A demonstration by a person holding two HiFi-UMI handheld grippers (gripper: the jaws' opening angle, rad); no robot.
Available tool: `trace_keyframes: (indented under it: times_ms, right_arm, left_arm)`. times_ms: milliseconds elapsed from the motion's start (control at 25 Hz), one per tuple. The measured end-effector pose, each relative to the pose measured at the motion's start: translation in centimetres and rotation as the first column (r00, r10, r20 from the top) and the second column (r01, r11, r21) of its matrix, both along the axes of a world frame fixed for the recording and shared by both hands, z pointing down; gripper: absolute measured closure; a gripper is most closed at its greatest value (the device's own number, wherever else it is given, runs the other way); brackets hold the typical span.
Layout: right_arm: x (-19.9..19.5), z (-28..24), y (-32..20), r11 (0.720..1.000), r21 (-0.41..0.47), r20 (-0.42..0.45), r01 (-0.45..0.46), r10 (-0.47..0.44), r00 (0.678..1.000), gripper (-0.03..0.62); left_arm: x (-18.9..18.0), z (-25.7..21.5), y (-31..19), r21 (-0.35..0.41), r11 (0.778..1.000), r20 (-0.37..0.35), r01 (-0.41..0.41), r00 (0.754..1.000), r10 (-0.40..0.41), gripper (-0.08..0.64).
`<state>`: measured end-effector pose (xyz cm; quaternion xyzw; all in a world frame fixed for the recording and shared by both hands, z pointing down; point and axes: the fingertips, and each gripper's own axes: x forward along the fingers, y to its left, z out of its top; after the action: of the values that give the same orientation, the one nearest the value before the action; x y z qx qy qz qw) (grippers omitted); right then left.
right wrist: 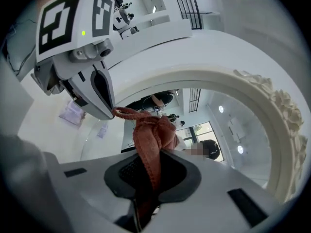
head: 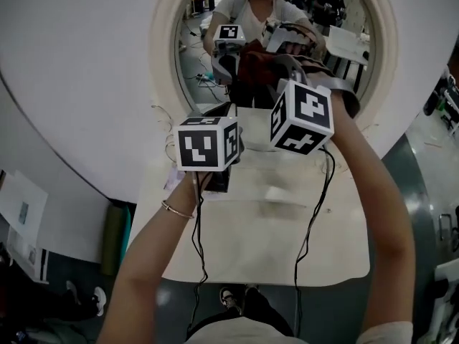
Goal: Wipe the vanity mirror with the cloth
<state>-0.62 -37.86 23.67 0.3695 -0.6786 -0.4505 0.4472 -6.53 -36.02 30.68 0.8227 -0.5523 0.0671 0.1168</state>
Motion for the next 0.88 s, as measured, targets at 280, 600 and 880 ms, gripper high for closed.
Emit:
trace_keyframes:
  times_ms: [280, 600, 880]
  right_arm:
    - [-0.2, 13.4, -0.1, 0.986, -0.168, -0.001, 0.0, 0.0, 1.0, 0.531]
    - [-1.2, 25.8, 0.2, 0.943, -0.333, 0.024, 0.016, -0.009, 1.0, 0.531]
    - [-1.4, 28.2, 0.0, 0.933, -0.36, 0.014, 0.025, -0.021, 1.0, 0.531]
  left_arm:
    - [-1.0, 11.2, 0.9, -0.137, 0.99, 0.011, 0.025, 1.0, -0.023, 0.557]
    - [-1.3, 20.6, 2.5, -0.262, 0.965, -0.012, 0.019, 1.0, -0.023, 0.557]
    - [-0.9, 23.0, 2.9, -0.296, 0.955, -0.011, 0.01, 1.0, -0.014, 0.557]
